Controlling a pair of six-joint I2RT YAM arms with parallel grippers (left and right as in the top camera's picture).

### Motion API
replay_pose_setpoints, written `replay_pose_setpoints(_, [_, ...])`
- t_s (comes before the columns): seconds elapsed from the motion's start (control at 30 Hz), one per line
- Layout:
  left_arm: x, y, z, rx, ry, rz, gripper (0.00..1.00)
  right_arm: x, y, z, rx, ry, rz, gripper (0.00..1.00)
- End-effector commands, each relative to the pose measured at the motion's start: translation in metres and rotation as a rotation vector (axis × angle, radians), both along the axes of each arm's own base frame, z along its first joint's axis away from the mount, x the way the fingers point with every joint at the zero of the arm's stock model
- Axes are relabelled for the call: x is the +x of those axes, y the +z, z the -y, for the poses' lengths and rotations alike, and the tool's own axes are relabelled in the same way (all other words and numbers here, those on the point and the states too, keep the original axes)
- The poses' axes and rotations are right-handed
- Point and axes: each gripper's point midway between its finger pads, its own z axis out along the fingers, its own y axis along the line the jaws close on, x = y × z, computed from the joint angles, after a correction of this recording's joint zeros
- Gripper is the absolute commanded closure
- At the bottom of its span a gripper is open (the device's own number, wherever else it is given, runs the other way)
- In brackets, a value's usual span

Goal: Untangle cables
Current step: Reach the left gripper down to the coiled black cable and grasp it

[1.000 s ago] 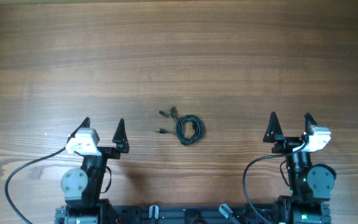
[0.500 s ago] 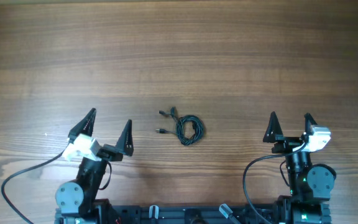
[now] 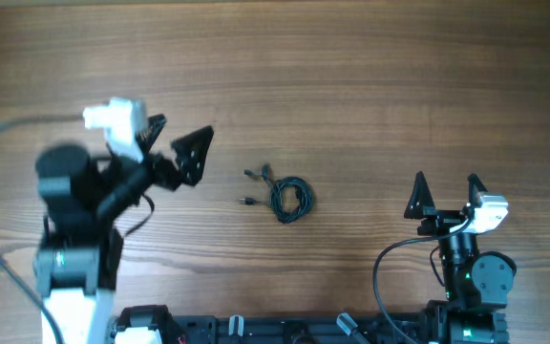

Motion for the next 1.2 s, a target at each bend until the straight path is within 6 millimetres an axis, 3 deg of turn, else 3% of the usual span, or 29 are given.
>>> replay_pose_setpoints(0.0, [0.020, -0.004, 0.031, 0.128, -0.212, -0.026, 0.00, 0.000, 0.000, 0.001, 0.006, -0.008, 0.005, 0.00])
replay_pose_setpoints(0.2, [0.054, -0.068, 0.070, 0.478, -0.319, -0.153, 0.00, 0.000, 0.000, 0.001, 0.006, -0.008, 0.005, 0.00])
replay_pose_setpoints(0.37, [0.047, -0.127, 0.131, 0.632, -0.570, -0.139, 0.00, 0.000, 0.001, 0.001, 0.006, -0.008, 0.005, 0.00])
replay_pose_setpoints(0.47, [0.055, -0.142, 0.146, 0.636, -0.595, -0.124, 0.00, 0.000, 0.001, 0.001, 0.006, -0.008, 0.005, 0.00])
replay_pose_setpoints(0.6, [0.062, -0.162, 0.149, 0.672, -0.634, -0.118, 0.05, 0.000, 0.001, 0.001, 0.006, -0.008, 0.005, 0.00])
replay_pose_setpoints(0.73, [0.065, -0.209, 0.125, 0.867, -0.658, -0.195, 0.14, 0.000, 0.001, 0.001, 0.006, -0.008, 0.005, 0.00])
replay_pose_setpoints(0.9, [0.050, -0.254, 0.133, 0.956, -0.824, -0.218, 0.19, 0.000, 0.000, 0.001, 0.006, -0.008, 0.005, 0.00])
replay_pose_setpoints(1.17, [0.012, -0.274, 0.160, 1.025, -1.025, -0.195, 0.29, 0.000, 0.000, 0.001, 0.006, -0.008, 0.005, 0.00])
